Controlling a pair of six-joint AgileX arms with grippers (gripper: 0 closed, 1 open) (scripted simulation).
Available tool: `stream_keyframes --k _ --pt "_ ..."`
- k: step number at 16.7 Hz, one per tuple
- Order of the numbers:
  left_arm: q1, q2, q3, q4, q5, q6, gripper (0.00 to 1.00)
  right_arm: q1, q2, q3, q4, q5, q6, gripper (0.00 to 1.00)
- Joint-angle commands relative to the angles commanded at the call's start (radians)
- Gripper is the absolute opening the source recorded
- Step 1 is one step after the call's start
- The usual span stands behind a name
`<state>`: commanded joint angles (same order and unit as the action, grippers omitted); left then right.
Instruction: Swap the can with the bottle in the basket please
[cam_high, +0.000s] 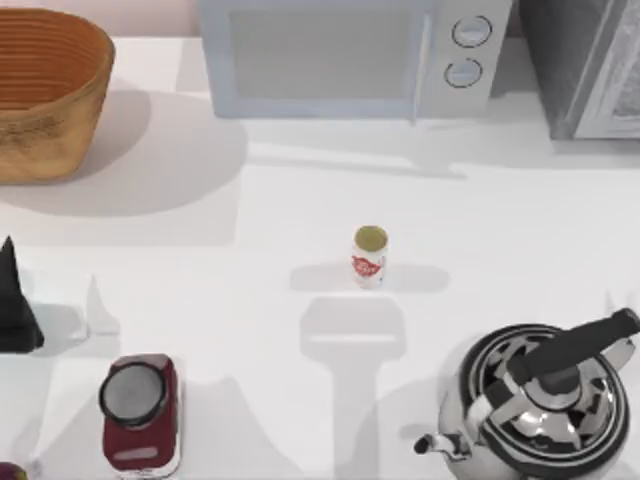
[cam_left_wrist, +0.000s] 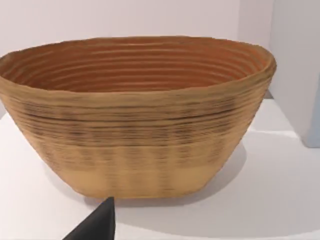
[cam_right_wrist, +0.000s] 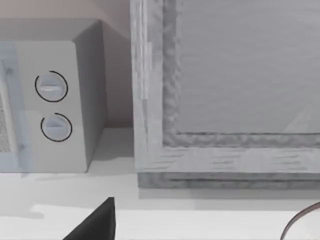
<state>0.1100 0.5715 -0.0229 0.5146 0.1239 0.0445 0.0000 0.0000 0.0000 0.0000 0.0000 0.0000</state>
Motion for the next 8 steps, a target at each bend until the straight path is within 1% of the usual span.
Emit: stream_keyframes --k 8 --pt "0.139 0.770 -0.040 0.643 0.148 0.052 1.00 0.000 0.000 0.000 0.000 0.000 0.000 1.00"
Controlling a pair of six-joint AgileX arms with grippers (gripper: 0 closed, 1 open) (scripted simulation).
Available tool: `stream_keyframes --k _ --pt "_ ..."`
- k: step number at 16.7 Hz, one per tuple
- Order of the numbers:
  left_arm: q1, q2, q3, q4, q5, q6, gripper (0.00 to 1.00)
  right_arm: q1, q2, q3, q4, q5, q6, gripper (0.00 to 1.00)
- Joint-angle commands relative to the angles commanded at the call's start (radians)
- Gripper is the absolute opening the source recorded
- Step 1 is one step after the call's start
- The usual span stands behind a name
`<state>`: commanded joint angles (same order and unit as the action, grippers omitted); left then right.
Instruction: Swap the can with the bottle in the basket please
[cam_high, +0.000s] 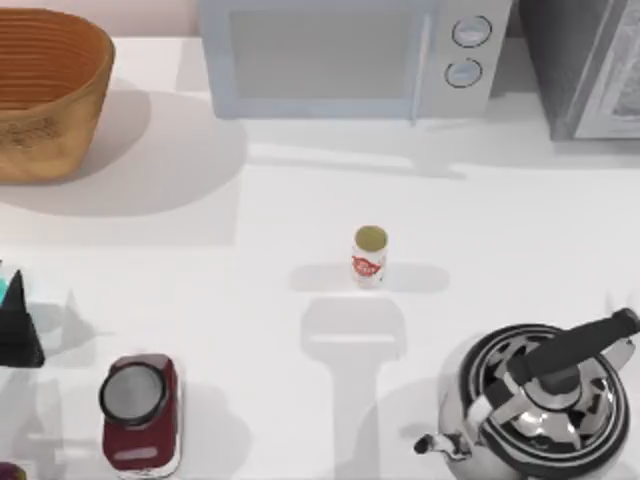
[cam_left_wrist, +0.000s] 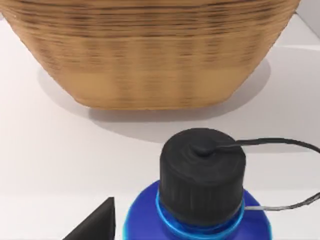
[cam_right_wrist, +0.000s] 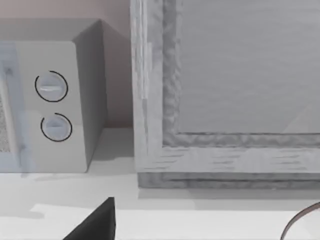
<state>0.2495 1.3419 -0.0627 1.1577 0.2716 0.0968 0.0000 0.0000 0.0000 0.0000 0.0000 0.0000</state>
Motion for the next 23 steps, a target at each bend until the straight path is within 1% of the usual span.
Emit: stream_keyframes --k 4,7,12,15,23 --pt "0.053 0.274 -0.012 0.232 0.050 0.019 1.00 0.000 0.000 0.000 0.000 0.000 0.000 1.00" --pt "0.075 0.383 -0.016 0.326 0.071 0.027 1.00 0.000 0.000 0.000 0.000 0.000 0.000 1.00" --pt "0.080 0.402 -0.017 0.343 0.074 0.028 1.00 0.000 0.000 0.000 0.000 0.000 0.000 1.00" --pt "0.068 0.425 0.018 0.340 0.067 0.025 1.00 0.000 0.000 0.000 0.000 0.000 0.000 1.00" --pt "-0.013 0.612 0.172 0.375 -0.010 -0.001 1.00 0.000 0.000 0.000 0.000 0.000 0.000 1.00"
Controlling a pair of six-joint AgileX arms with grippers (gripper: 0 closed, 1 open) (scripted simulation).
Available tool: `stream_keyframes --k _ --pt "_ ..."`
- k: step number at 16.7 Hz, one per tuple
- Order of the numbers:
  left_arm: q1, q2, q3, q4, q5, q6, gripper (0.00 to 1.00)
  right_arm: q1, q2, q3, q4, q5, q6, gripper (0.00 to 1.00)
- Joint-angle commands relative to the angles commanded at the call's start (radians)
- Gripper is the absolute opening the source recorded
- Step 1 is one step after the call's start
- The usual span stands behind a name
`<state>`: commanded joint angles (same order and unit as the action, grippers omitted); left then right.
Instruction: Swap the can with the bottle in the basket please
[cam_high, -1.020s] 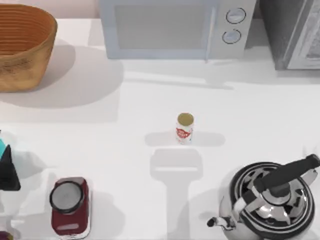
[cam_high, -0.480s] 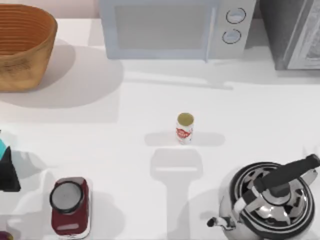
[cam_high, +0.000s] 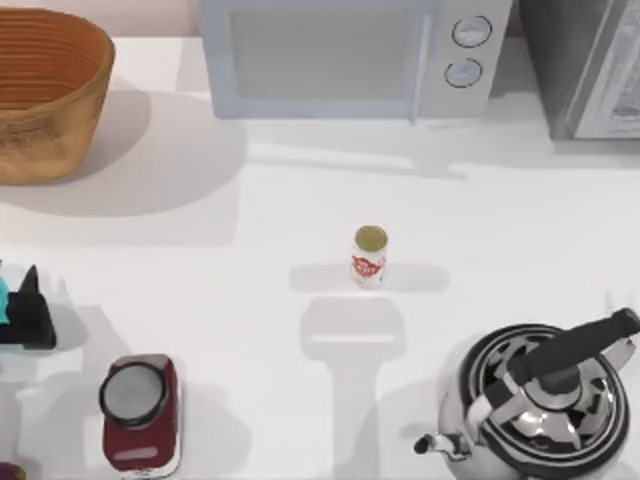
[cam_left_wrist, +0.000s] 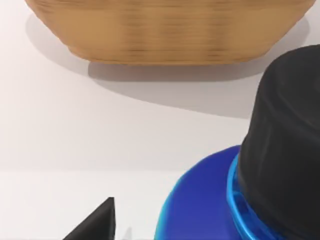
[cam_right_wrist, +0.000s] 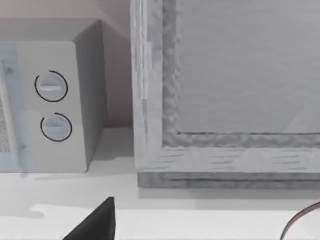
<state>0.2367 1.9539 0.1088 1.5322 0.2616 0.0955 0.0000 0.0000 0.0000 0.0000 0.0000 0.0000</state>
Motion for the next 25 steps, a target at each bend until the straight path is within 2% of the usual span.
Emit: stream_keyframes --k 6,19,25 --pt "-0.016 0.033 0.029 0.006 -0.014 -0.005 1.00 0.000 0.000 0.000 0.000 0.000 0.000 1.00" --pt "-0.016 0.033 0.029 0.006 -0.014 -0.005 0.02 0.000 0.000 0.000 0.000 0.000 0.000 1.00" --pt "-0.016 0.033 0.029 0.006 -0.014 -0.005 0.00 0.000 0.000 0.000 0.000 0.000 0.000 1.00"
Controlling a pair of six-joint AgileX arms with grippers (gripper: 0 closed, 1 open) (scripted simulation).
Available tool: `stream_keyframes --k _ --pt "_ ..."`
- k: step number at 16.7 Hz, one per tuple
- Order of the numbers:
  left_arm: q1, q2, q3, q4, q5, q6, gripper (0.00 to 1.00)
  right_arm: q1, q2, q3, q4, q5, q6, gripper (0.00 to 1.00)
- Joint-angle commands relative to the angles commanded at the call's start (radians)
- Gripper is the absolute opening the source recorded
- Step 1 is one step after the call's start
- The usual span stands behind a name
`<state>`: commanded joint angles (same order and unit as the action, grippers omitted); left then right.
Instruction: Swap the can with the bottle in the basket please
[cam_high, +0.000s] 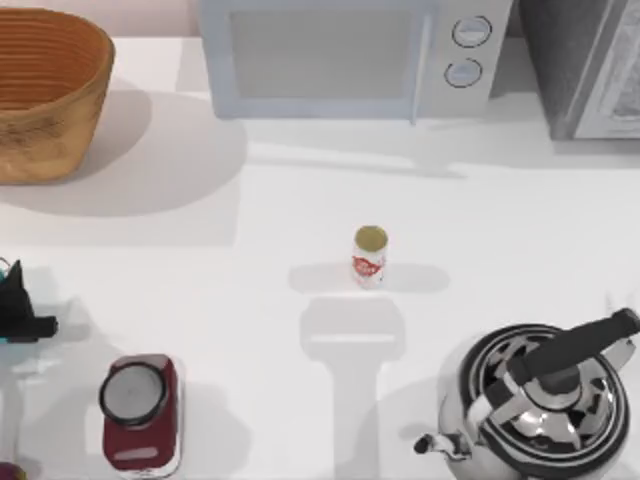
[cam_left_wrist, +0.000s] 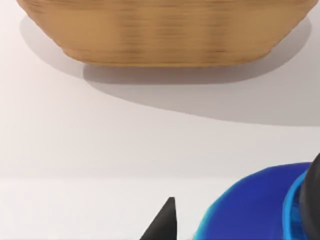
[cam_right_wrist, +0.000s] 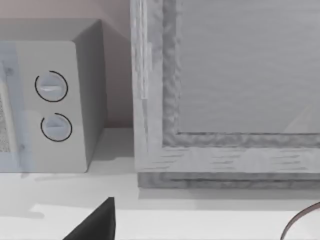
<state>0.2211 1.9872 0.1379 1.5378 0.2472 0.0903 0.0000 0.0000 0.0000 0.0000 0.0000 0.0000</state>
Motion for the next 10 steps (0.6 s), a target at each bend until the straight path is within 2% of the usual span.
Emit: stream_keyframes --k 5,10 --pt "0.010 -0.008 0.004 -0.011 -0.001 0.003 0.00 0.000 0.000 0.000 0.000 0.000 0.000 1.00" --pt "0.121 -0.153 0.140 -0.212 0.001 0.042 0.00 0.000 0.000 0.000 0.000 0.000 0.000 1.00"
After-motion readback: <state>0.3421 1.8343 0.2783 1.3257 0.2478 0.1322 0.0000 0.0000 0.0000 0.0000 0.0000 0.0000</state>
